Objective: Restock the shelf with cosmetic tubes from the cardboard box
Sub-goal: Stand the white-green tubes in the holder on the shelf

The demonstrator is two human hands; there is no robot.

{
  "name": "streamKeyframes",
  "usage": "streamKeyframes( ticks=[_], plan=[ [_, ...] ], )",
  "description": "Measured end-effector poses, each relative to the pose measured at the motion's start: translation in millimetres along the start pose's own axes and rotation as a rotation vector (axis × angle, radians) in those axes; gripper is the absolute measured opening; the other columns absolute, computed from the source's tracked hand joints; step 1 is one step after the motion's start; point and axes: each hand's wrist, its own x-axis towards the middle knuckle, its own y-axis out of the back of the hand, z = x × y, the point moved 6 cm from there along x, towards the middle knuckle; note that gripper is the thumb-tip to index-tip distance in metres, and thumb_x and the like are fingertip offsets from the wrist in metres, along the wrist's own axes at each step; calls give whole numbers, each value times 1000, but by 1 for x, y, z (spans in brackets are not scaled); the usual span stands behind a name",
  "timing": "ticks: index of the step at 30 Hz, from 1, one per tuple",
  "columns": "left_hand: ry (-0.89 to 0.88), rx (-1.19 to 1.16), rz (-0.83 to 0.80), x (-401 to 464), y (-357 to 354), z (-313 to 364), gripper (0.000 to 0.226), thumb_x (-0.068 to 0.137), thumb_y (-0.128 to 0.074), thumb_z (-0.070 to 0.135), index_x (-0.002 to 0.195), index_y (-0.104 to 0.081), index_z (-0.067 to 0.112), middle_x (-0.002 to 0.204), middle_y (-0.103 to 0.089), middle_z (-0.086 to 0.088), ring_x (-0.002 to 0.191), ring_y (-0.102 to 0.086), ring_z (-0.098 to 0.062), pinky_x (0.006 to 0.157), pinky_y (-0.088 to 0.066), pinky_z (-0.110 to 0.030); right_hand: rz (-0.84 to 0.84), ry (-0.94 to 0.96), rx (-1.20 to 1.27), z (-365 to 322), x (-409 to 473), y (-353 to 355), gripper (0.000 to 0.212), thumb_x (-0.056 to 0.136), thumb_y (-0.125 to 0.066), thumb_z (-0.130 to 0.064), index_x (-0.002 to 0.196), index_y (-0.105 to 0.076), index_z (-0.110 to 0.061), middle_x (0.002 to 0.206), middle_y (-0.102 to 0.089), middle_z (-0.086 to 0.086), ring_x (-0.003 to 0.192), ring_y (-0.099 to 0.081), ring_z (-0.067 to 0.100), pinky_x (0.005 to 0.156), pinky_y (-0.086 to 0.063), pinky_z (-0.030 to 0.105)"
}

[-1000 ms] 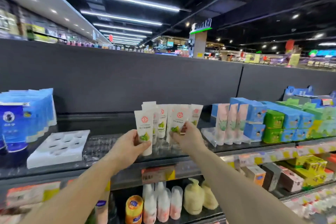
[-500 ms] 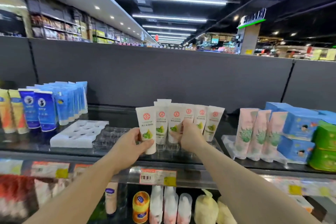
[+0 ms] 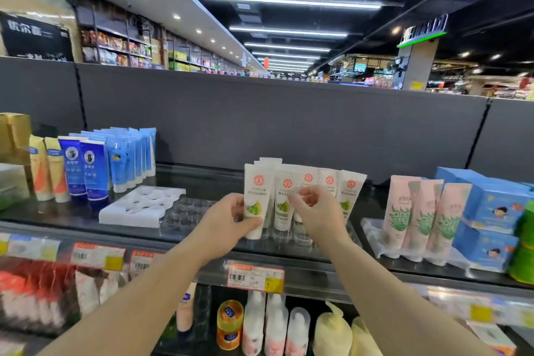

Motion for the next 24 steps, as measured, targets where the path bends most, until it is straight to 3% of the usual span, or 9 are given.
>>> streamKeyframes(
  ticks=[2, 4, 8, 12, 16, 24],
  plan=[
    [-47, -11, 10, 3, -9, 12, 32, 85, -72, 22, 112, -55, 29, 104, -69, 15, 93, -65, 0, 66, -52, -15, -245, 20, 65, -10, -14, -15, 22, 87, -65, -43, 104, -56, -34, 98, -66, -13, 91, -63, 5, 77, -53, 23],
    [-98, -55, -21, 7, -22, 22, 33, 83, -74, 16, 110, -59, 27, 103, -71, 13, 96, -67, -4, 72, -56, -18, -330, 33, 56, -10, -18, -23, 17, 86, -67, -40, 100, -56, -39, 100, -68, -14, 94, -64, 5, 82, -55, 28],
    [-126, 86, -2, 15, -29, 25, 37, 80, -76, 27, 114, -62, 26, 109, -64, 16, 100, -63, -5, 89, -54, -28, -115, 1, 93, 0, 2, 7, 21, 88, -66, -38, 105, -63, -26, 97, -71, -11, 86, -69, 11, 79, -59, 37],
    [-140, 481, -20, 14, -27, 9, 30, 88, -65, 38, 116, -64, 27, 111, -57, 19, 105, -54, -3, 92, -48, -28, 8, 7, -60, 14, 20, 37, 24, 91, -64, -33, 112, -58, -23, 103, -65, -12, 86, -61, 6, 66, -51, 23],
    [-124, 680, -60, 14, -32, -4, 32, 91, -57, 45, 118, -66, 30, 116, -63, 12, 97, -52, -3, 90, -46, -26, -48, -34, -150, 30, 27, 24, 27, 89, -66, -30, 110, -50, -25, 100, -61, -10, 85, -57, 3, 59, -41, 16],
    [-168, 670, -19, 13, -35, -6, 28, 91, -60, 40, 115, -69, 29, 113, -68, 12, 100, -59, -2, 90, -46, -24, -124, -31, -288, 37, 28, 12, 23, 92, -62, -34, 96, -46, -18, 85, -53, -12, 73, -50, 3, 54, -36, 18]
  ],
)
